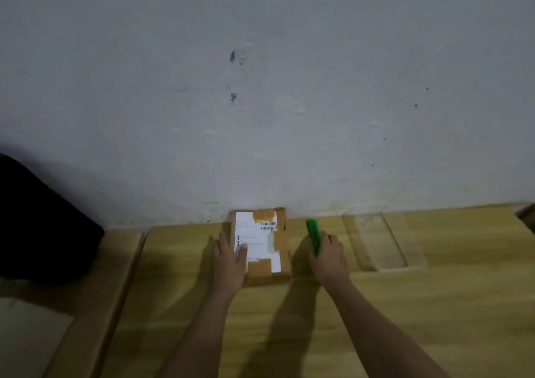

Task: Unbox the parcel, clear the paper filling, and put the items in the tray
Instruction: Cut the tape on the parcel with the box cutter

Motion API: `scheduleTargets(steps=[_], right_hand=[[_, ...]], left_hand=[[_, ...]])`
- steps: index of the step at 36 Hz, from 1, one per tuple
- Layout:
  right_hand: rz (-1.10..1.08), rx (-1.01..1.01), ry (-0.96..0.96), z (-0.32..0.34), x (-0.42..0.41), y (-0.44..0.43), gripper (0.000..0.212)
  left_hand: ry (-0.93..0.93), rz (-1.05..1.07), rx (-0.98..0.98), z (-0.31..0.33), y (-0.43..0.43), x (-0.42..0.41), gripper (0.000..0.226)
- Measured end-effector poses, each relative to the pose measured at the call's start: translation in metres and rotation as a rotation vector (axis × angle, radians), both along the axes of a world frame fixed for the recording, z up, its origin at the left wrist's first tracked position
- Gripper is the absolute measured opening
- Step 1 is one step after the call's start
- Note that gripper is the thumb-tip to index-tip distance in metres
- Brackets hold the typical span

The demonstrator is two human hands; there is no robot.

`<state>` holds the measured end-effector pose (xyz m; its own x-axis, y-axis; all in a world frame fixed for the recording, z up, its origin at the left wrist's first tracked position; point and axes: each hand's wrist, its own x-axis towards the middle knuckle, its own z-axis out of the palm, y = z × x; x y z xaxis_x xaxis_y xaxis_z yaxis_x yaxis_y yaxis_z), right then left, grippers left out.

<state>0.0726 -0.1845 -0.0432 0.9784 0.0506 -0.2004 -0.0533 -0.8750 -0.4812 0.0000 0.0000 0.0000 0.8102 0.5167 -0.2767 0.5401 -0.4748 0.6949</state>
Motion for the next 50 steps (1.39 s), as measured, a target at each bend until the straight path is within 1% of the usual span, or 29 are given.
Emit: scheduleTargets(steps=[2,4,5,7,10,13,15,17,19,23,27,30,34,36,39,42,45,50], right_hand=[[-0.035,-0.040,-0.016,-0.008,0.004,0.000,0.045],[-0.031,-0.106,-0.032,-0.016,0.007,0.000,0.042],[-0.038,-0.105,-0.027,-0.019,0.009,0.001,0.041],[-0.064,-0.052,-0.015,-0.023,0.012,0.004,0.039],[-0.106,0.033,-0.005,-0.024,0.013,0.007,0.040],[-0.197,0.202,-0.018,-0.016,0.005,0.009,0.043],[-0.236,0.308,-0.064,-0.007,-0.001,0.012,0.045],[-0.224,0.401,-0.108,0.006,-0.008,0.017,0.044],[-0.170,0.451,-0.145,0.018,-0.014,0.025,0.045],[-0.051,0.448,-0.172,0.028,-0.015,0.050,0.043],[0.010,0.373,-0.109,0.025,-0.011,0.073,0.046],[-0.002,0.303,-0.090,0.023,-0.009,0.078,0.046],[-0.024,0.313,-0.125,0.018,-0.010,0.074,0.050],[-0.046,0.344,-0.089,0.014,-0.009,0.071,0.055],[-0.055,0.463,0.078,0.010,-0.008,0.072,0.062],[0.020,0.571,0.201,0.010,-0.013,0.071,0.066],[0.079,0.589,0.224,0.015,-0.020,0.067,0.066],[0.116,0.589,0.267,0.022,-0.029,0.054,0.066]], left_hand=[[-0.022,0.018,-0.026,-0.008,0.005,0.003,0.065],[-0.073,-0.029,-0.056,-0.018,0.009,0.005,0.062],[-0.097,-0.056,-0.079,-0.023,0.009,0.005,0.059],[-0.134,-0.094,-0.113,-0.029,0.009,0.006,0.055],[-0.153,-0.088,-0.150,-0.031,0.009,0.008,0.058],[-0.144,-0.085,-0.249,-0.028,0.009,0.009,0.062],[-0.115,-0.088,-0.253,-0.027,0.009,0.009,0.064],[-0.109,-0.084,-0.243,-0.025,0.008,0.009,0.064],[-0.102,-0.070,-0.240,-0.025,0.008,0.008,0.064],[-0.112,-0.065,-0.196,-0.028,0.007,0.009,0.063],[-0.115,-0.074,-0.204,-0.033,0.010,0.010,0.064],[-0.124,-0.074,-0.279,-0.036,0.011,0.012,0.066],[-0.140,-0.064,-0.400,-0.038,0.012,0.013,0.068],[-0.151,-0.050,-0.447,-0.039,0.012,0.013,0.068],[-0.163,-0.036,-0.488,-0.038,0.012,0.015,0.068],[-0.169,-0.037,-0.516,-0.035,0.010,0.014,0.069],[-0.163,-0.041,-0.534,-0.031,0.007,0.011,0.070],[-0.148,-0.049,-0.566,-0.021,-0.009,-0.002,0.072]])
